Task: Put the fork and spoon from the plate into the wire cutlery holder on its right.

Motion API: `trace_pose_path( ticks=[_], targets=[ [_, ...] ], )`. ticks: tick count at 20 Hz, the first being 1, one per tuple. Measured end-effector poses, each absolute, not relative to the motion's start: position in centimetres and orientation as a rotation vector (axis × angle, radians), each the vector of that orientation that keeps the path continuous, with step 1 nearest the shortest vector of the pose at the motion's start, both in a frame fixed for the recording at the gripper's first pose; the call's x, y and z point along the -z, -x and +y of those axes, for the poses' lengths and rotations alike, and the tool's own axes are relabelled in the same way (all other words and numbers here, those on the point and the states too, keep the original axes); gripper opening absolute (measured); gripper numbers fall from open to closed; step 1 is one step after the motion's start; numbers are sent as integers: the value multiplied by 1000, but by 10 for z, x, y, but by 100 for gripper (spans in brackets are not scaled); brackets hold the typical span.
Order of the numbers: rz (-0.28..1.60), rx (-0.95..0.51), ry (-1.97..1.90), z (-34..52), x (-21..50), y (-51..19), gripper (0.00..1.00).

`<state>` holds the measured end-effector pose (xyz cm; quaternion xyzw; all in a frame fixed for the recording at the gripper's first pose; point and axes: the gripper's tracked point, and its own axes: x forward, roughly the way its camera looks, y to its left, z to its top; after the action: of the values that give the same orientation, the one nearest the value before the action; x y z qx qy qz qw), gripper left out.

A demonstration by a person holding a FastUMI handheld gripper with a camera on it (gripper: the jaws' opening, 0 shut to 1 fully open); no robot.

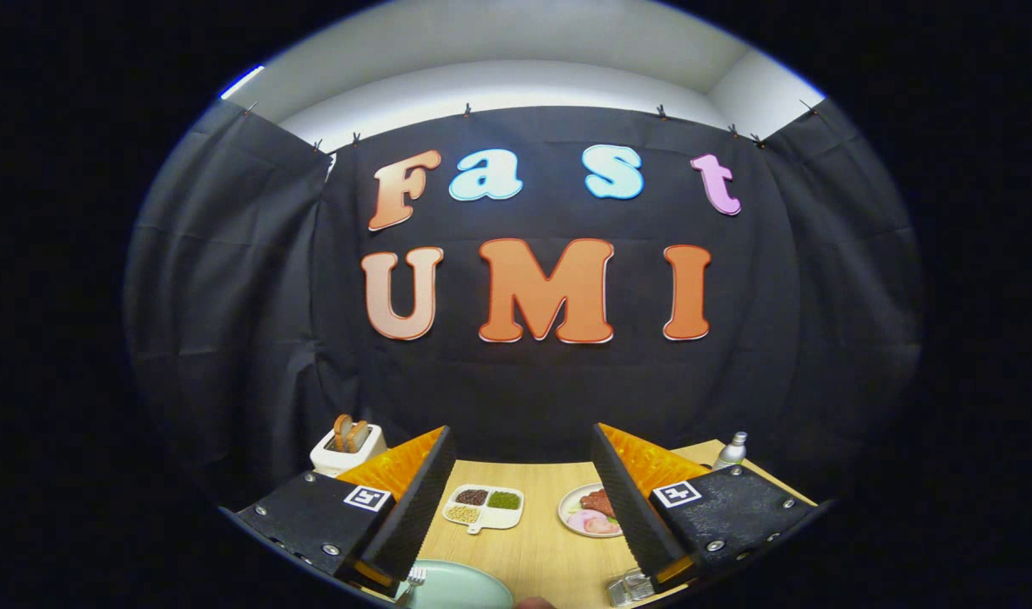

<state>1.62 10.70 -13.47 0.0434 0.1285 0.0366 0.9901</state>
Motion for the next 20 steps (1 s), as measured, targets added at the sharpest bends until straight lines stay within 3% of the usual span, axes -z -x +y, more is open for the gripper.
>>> trace_pose_path(
  ticks=[6,14,20],
  targets=[
    [607,-205,-86,178,226,1,97],
    [1102,-270,-52,216,345,62,96],
    [1362,-353,8,245,405,108,82]
  ],
)
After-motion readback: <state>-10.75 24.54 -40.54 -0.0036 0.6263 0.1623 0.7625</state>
